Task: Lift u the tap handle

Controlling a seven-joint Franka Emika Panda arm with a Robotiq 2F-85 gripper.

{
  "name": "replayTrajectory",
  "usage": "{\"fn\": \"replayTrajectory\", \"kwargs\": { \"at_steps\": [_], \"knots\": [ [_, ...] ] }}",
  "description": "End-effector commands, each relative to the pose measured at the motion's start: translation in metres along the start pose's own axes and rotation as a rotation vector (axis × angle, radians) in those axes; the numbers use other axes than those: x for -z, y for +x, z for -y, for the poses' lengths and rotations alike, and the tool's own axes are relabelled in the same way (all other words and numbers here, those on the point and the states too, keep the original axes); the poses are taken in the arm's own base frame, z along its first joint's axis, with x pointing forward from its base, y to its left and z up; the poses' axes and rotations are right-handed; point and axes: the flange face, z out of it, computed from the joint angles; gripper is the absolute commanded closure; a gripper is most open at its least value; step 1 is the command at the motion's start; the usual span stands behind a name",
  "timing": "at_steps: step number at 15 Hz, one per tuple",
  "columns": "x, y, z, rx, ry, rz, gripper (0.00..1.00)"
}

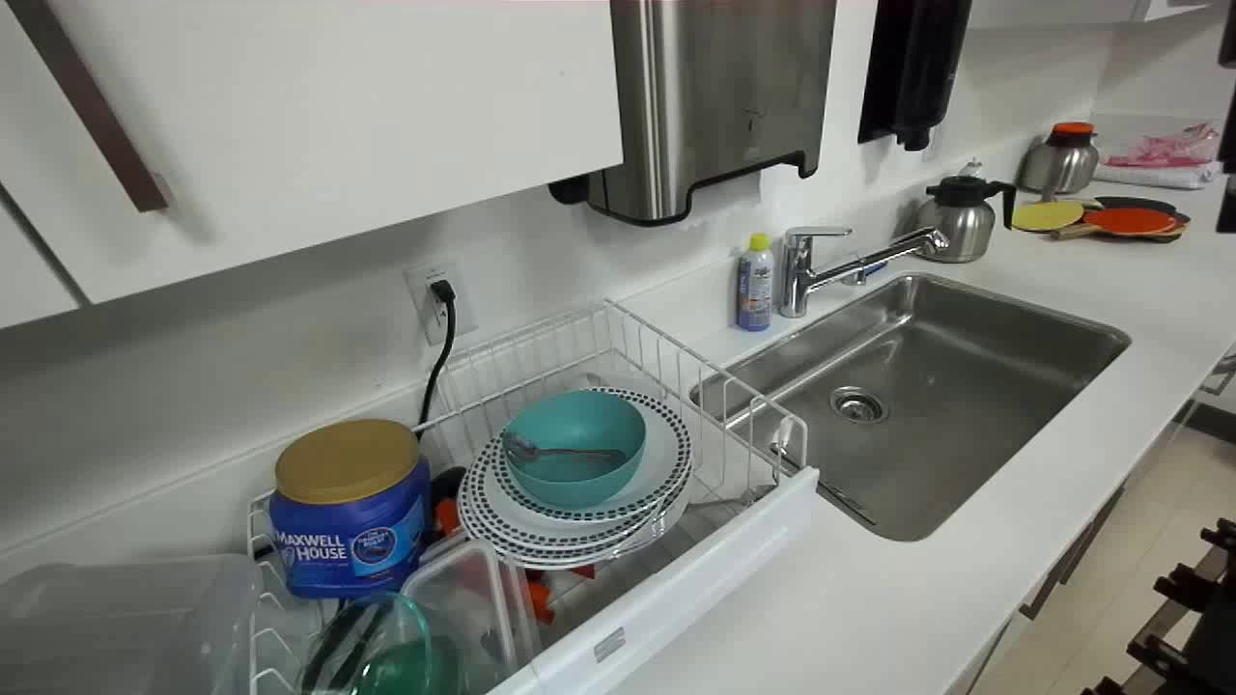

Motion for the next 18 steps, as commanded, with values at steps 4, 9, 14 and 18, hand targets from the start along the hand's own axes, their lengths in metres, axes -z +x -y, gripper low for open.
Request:
{"fn": "replayTrajectory", "kwargs": {
  "at_steps": [4, 9, 14, 18],
  "knots": [
    [0.0, 0.0, 0.0, 0.0, 0.0, 0.001, 0.0],
    [0.007, 0.007, 0.001, -0.011, -0.001, -0.023, 0.0],
    [0.041, 0.055, -0.007, -0.144, 0.079, -0.163, 0.0],
    [0.056, 0.113, -0.029, -0.315, 0.197, -0.276, 0.0]
  ]
}}
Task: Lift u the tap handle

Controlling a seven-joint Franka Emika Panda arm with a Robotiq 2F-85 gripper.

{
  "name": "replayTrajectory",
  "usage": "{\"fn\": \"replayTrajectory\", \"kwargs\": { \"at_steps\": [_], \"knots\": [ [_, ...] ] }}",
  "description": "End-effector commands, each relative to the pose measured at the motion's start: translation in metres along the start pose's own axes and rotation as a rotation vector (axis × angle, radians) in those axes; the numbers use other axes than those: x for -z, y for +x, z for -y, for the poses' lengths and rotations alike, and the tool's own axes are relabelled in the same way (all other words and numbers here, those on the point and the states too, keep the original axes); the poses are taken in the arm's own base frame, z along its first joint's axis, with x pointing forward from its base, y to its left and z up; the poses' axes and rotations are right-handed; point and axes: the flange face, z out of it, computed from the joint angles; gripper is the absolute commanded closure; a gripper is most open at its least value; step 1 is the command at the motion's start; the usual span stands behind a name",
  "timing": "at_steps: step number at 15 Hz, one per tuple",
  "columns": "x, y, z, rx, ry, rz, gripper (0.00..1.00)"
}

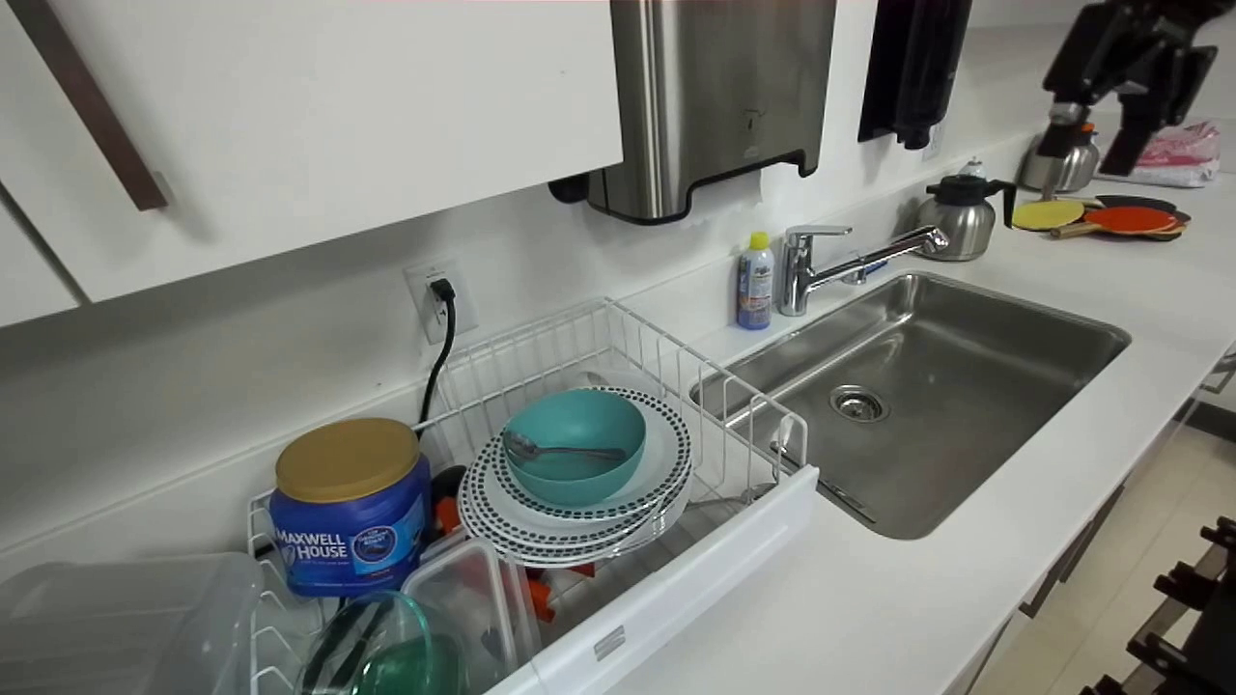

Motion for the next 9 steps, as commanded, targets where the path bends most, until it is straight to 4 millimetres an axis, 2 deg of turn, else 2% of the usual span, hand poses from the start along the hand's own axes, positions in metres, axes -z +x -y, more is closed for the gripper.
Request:
{"fn": "replayTrajectory", "kwargs": {
  "at_steps": [1, 5, 9],
  "knots": [
    [-0.002, 0.064, -0.011, -0.171, 0.086, -0.069, 0.0],
    [-0.023, 0.117, -0.049, -0.365, 0.145, -0.163, 0.0],
    [-0.047, 0.146, -0.102, -0.563, 0.189, -0.224, 0.0]
  ]
}}
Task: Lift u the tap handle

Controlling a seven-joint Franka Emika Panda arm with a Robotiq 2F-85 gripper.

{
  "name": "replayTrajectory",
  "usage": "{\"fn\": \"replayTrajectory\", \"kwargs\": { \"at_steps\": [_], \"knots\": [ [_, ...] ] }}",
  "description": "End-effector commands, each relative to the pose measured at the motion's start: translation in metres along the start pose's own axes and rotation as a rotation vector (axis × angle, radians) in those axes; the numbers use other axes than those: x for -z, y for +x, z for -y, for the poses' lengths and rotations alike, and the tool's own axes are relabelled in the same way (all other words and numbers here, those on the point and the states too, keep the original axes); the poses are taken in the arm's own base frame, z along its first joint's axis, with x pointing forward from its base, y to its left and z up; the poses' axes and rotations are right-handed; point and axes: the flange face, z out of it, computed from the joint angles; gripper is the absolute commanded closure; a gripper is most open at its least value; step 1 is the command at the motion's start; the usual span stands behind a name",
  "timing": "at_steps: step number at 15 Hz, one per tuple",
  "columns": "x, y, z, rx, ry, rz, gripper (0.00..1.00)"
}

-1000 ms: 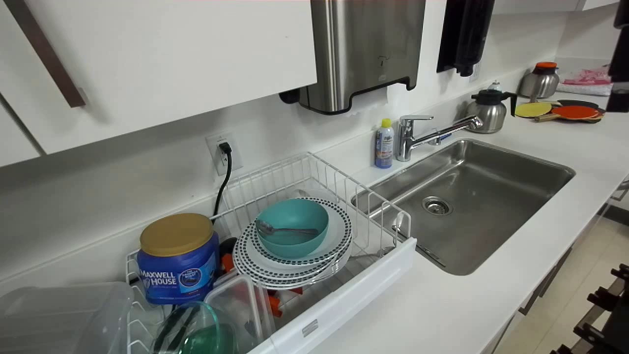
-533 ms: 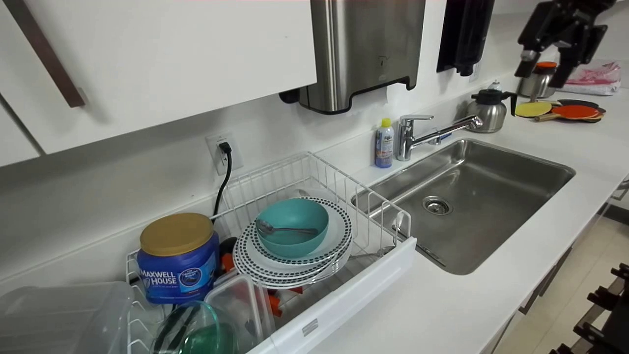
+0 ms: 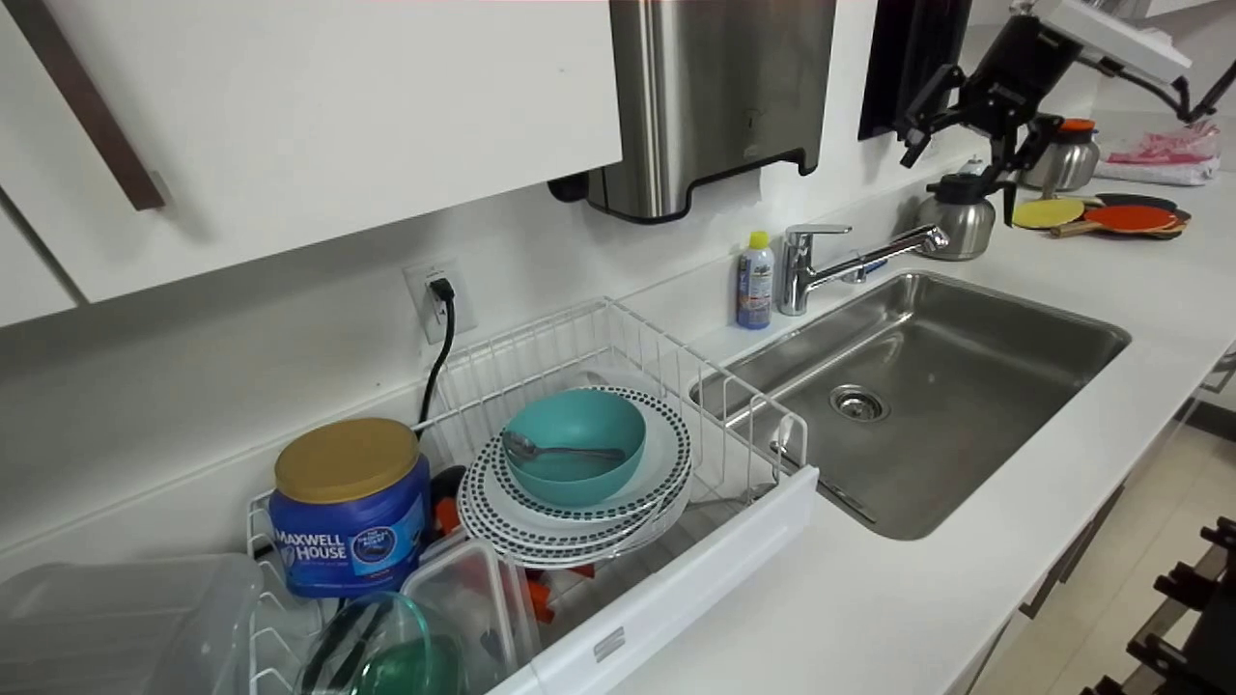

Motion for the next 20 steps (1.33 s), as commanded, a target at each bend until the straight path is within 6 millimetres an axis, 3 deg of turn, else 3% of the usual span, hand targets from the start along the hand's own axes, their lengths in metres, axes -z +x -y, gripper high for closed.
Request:
{"fn": "replayTrajectory", "kwargs": {
  "at_steps": [1, 4, 5, 10, 13, 20],
  "knots": [
    [-0.018, 0.036, -0.028, -0.191, 0.036, -0.051, 0.0],
    [-0.039, 0.048, -0.05, -0.258, -0.017, -0.084, 0.0],
    [-0.031, 0.042, -0.047, -0.205, -0.002, -0.062, 0.0],
    [-0.038, 0.044, -0.05, -0.209, -0.011, -0.057, 0.0],
    [-0.041, 0.064, -0.06, -0.326, 0.134, -0.067, 0.0],
    [-0.088, 0.106, -0.108, -0.598, 0.466, -0.112, 0.0]
  ]
}}
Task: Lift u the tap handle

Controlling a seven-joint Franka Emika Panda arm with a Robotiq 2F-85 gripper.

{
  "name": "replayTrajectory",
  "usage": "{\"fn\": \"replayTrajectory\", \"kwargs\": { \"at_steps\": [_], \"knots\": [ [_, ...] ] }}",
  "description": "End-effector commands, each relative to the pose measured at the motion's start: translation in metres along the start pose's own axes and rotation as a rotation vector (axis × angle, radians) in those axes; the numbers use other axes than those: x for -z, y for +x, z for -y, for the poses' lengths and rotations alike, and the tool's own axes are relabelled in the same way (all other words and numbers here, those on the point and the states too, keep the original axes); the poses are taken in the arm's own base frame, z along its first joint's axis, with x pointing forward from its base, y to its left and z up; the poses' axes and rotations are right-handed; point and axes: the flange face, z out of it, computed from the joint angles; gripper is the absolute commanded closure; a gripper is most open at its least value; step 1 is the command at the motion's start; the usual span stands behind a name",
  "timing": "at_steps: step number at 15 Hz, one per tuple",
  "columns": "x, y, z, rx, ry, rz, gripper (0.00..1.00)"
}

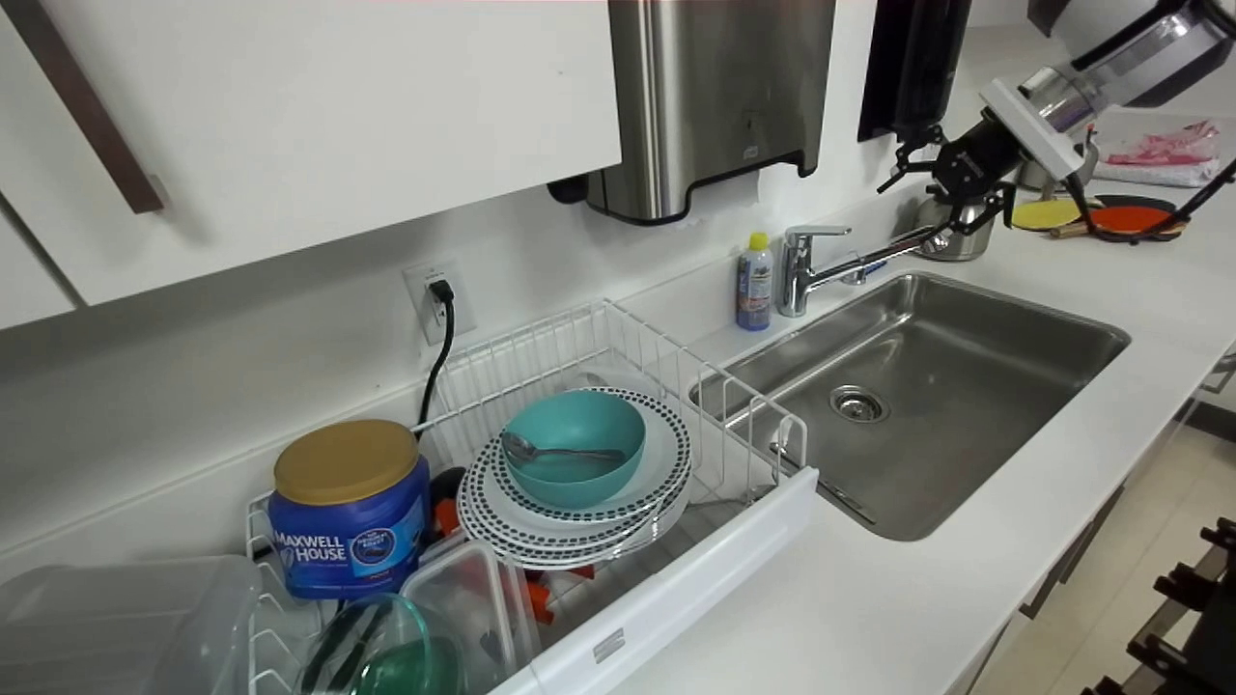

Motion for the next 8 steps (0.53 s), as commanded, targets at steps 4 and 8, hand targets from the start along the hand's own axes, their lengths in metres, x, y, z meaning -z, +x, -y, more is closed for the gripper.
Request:
{"fn": "replayTrajectory", "kwargs": {
  "at_steps": [4, 8],
  "knots": [
    [-0.029, 0.071, -0.032, -0.165, 0.324, -0.079, 0.0],
    [-0.044, 0.102, -0.059, -0.153, 0.478, -0.166, 0.0]
  ]
}}
